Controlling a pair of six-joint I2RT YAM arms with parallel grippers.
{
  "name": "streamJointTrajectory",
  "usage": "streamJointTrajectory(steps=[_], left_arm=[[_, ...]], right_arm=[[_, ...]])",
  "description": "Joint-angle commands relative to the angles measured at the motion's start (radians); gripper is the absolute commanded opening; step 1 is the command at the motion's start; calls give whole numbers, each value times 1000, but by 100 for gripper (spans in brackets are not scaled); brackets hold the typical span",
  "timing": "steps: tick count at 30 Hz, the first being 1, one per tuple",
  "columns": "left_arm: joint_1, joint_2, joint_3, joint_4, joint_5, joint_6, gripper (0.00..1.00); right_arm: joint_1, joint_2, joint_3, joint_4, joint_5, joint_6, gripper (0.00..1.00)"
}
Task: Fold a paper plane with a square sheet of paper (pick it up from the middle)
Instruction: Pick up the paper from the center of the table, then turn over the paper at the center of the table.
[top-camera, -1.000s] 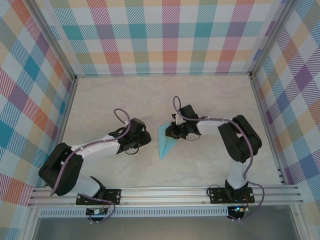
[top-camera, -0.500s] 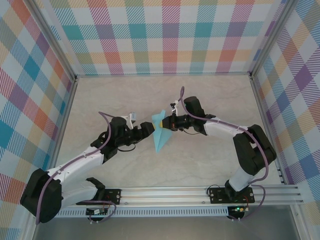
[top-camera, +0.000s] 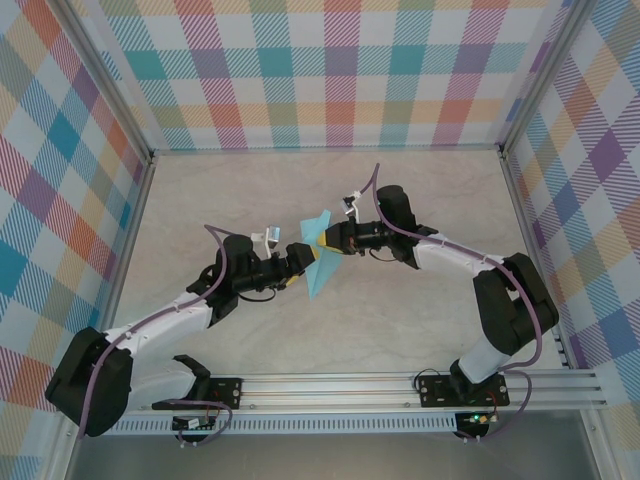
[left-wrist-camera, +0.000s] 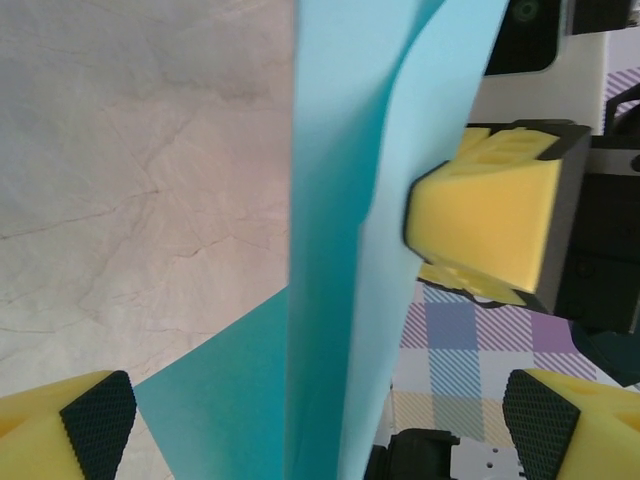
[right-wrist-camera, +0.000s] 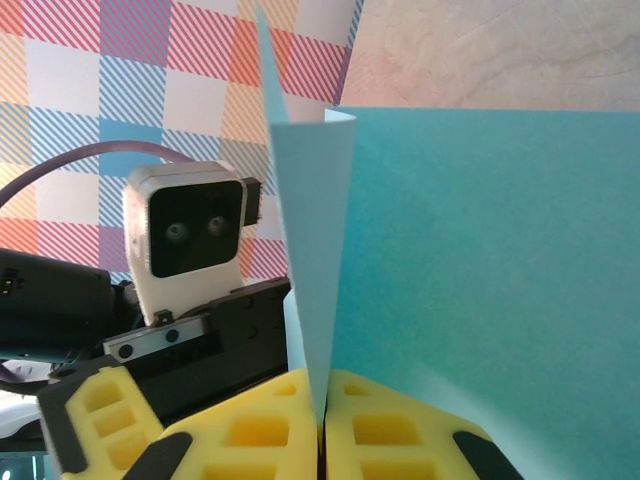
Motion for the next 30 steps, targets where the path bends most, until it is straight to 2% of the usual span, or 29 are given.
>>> streamJointTrajectory(steps=[1,7,12,14,17,19,27,30], left_arm=[[15,14,-13,35,19,-21,98],[15,8,-7,-47,-15,0,100],[13,24,-38,61,12,-53,99],[12,30,-46,124,17,-78,92],[12,26,-58,176,-6,-89,68],[12,18,-82,222,-24,-98,59],[12,17,-111,321,-30,-112,44],[12,6,-112,332,-26,-88,42]], right_arm=[[-4,-31,36,47,-31,17,8],[-4,-25,41,22,-7,-1,8],[-5,-10,44,26,-6,5,8],[-5,-5,42,31,-10,10,8],[-5,-2,40,31,-10,12,8],[-5,-2,38,29,-7,11,8],[-5,4,36,31,-9,21,8],[-5,7,36,26,-5,24,8]])
